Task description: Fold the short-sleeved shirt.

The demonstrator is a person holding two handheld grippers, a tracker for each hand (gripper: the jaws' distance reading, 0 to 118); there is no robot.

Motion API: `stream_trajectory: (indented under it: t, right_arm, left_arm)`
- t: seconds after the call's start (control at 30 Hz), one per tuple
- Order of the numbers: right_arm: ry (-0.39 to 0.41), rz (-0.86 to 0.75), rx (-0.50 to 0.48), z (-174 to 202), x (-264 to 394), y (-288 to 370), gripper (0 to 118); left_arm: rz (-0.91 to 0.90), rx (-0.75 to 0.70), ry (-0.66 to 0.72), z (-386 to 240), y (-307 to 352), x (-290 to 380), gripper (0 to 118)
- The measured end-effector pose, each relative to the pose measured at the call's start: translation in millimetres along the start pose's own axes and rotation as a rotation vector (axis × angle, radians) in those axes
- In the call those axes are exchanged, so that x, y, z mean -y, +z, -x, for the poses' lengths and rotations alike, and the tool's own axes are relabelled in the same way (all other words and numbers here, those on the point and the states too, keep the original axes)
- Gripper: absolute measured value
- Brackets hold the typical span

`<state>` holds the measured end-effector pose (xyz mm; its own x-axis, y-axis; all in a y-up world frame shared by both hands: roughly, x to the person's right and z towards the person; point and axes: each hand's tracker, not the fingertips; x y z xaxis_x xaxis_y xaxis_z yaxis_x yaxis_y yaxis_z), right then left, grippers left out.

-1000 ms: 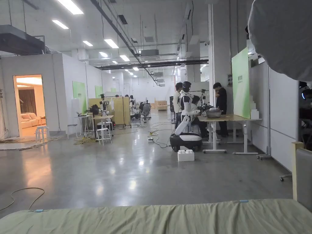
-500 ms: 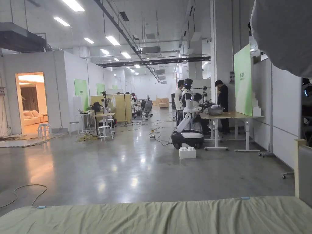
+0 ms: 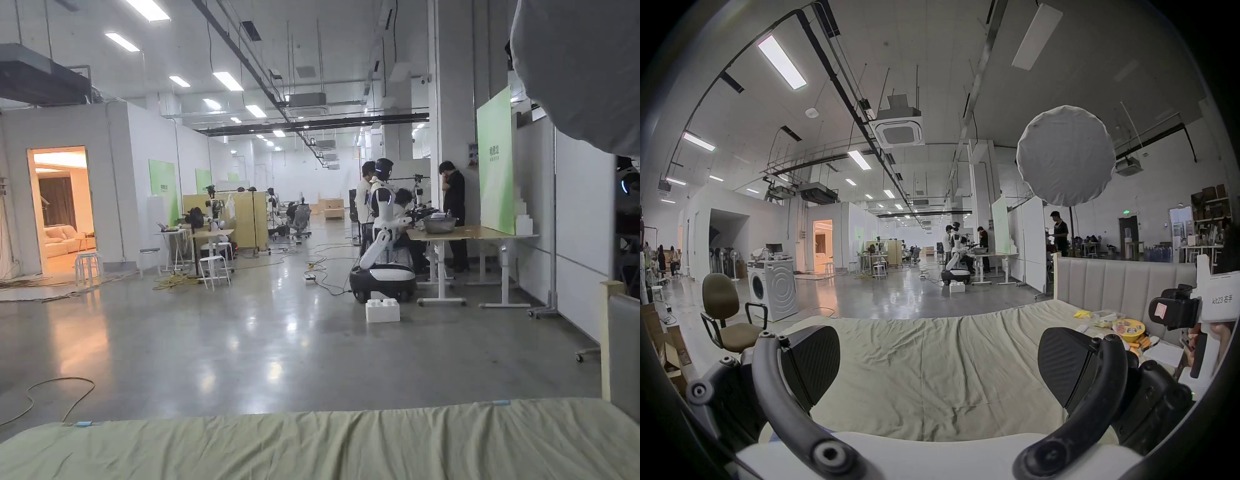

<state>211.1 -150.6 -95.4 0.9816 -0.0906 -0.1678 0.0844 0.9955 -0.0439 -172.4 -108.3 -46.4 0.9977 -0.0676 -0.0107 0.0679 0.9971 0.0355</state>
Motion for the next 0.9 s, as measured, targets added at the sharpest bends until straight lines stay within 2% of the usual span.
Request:
stream_trajectory:
  t: [0.33, 0.4, 0.43, 0.5, 0.6, 0.73, 0.9]
  right_arm:
    - [-0.006, 0.007, 0.037, 0.1, -1.2, -2.9, 118]
    - [-0.072, 0.027, 0.103, 2.3, -3.0, -5.9, 118]
    - [-0.084, 0.031, 0.185, 6.0, -5.2, -7.2, 118]
    - [-0.091, 0.072, 0.273, 12.1, -4.1, -8.2, 118]
    - [-0.065, 0.134, 0.247, 18.5, -7.7, -11.7, 118]
    - [-0.131, 0.228, 0.225, 25.7, -14.8, -14.8, 118]
    - [-0.187, 0.244, 0.187, 27.2, -19.8, -16.0, 118]
  left_arm:
    - [0.012, 0.016, 0.003, -2.7, -1.9, 2.0, 118]
    - [0.013, 0.018, 0.008, -2.2, -1.4, 1.3, 118]
    - [0.013, 0.019, 0.008, -2.0, -1.4, 1.1, 118]
    - [0.014, 0.017, 0.007, -1.9, -1.3, 1.4, 118]
    - [0.018, 0.019, 0.009, -2.0, -1.2, 1.6, 118]
    - [0.019, 0.026, 0.014, -3.0, -2.1, 0.7, 118]
    - [0.013, 0.041, 0.012, -3.3, -1.6, 0.0, 118]
